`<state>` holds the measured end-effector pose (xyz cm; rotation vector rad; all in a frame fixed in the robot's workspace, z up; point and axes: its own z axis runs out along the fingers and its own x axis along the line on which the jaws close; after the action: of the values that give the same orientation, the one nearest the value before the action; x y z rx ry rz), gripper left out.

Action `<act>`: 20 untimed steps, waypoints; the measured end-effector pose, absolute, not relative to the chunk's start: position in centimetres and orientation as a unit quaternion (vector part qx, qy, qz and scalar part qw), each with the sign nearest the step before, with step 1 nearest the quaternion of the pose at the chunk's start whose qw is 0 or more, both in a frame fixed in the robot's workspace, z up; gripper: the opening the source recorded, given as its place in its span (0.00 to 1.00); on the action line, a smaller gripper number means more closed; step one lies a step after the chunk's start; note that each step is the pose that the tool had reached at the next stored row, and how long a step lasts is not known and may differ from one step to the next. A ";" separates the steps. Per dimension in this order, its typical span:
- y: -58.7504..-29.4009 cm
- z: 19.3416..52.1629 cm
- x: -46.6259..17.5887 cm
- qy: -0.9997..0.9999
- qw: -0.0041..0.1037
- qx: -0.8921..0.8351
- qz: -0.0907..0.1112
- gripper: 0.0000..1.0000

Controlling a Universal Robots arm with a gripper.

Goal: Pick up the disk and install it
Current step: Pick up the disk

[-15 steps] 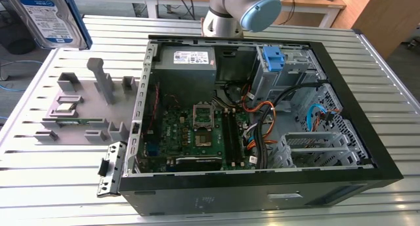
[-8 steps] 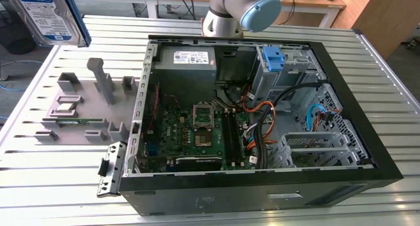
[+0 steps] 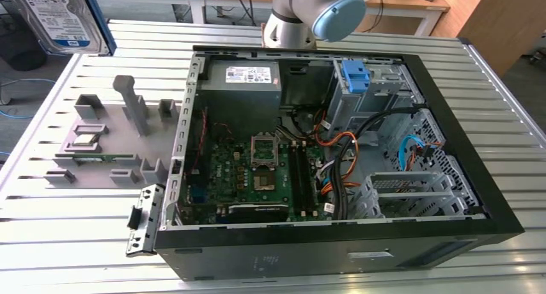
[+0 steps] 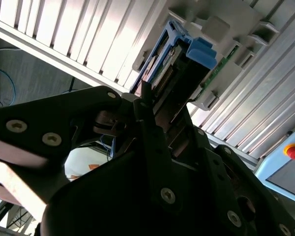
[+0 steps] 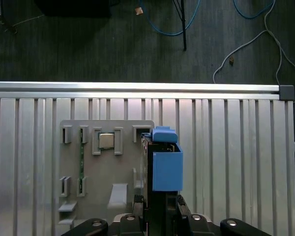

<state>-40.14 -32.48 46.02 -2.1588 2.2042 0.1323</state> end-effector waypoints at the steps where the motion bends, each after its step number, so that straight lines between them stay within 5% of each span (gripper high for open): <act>1: -32.5 46.1 -40.1 0.714 0.027 -0.699 0.043 0.35; 20: -32.9 46.1 -40.1 0.714 0.027 -0.699 0.043 0.35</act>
<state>-40.11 -32.88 46.12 -2.1588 2.2043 0.1324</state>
